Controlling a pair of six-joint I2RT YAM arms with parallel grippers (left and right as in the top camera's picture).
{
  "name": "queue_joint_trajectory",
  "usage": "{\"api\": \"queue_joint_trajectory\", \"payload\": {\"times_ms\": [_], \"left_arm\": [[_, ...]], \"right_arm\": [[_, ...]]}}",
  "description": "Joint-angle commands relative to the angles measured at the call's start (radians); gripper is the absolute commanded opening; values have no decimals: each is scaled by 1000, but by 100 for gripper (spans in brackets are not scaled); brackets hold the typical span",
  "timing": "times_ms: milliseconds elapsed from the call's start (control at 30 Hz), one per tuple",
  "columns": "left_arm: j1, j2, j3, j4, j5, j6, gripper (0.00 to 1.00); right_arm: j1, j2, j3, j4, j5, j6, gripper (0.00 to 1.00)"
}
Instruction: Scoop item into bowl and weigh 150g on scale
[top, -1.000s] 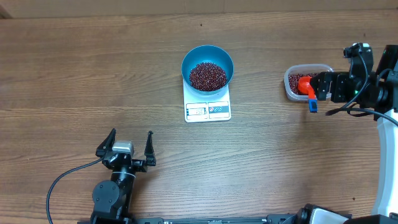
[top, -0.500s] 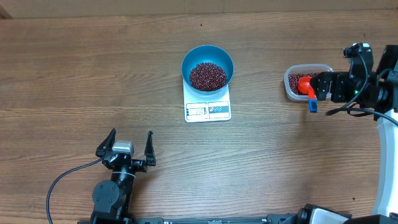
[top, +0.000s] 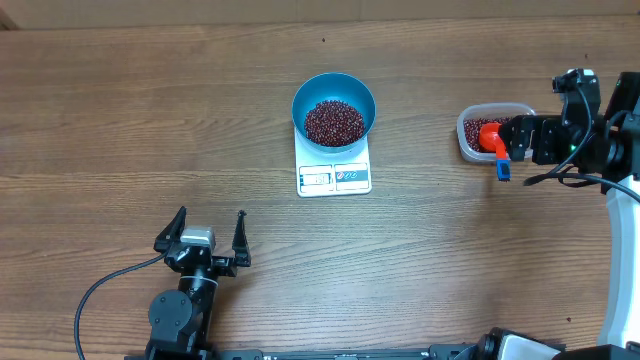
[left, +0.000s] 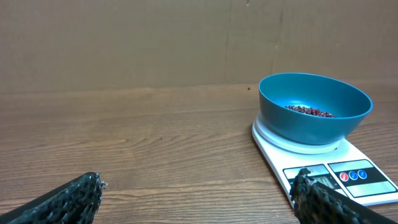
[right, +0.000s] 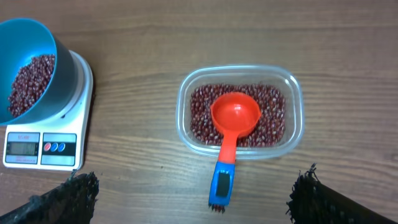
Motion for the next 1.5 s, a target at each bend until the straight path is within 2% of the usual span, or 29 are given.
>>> {"api": "queue_joint_trajectory", "payload": {"times_ms": [0,167,500,733,967,1100,1267,1433,1467], "left_arm": [[5,-9,-4,2,-2,23,100],[5,-9,-4,2,-2,23,99],[5,-9,-4,2,-2,23,100],[5,-9,-4,2,-2,23,99],[5,-9,-4,2,-2,23,100],[5,-9,-4,2,-2,23,100],[5,-9,-4,2,-2,23,100],[5,-9,-4,2,-2,23,100],[5,-9,-4,2,-2,23,100]], "right_arm": [[-1,-62,-29,71,-37,0,100],[-1,-171,-154,220,-85,0,100],[1,-464,-523,587,-175,19,100],[16,-607,-645,732,-174,126,100],[104,-796,-900,952,-134,138,100],[120,-882,-1049,1086,-104,217,100],[134,-997,-1204,1221,-102,242,100],[154,-1128,-1336,1299,-57,290,100],[161,-1142,-1334,1271,-40,289,100]]}}
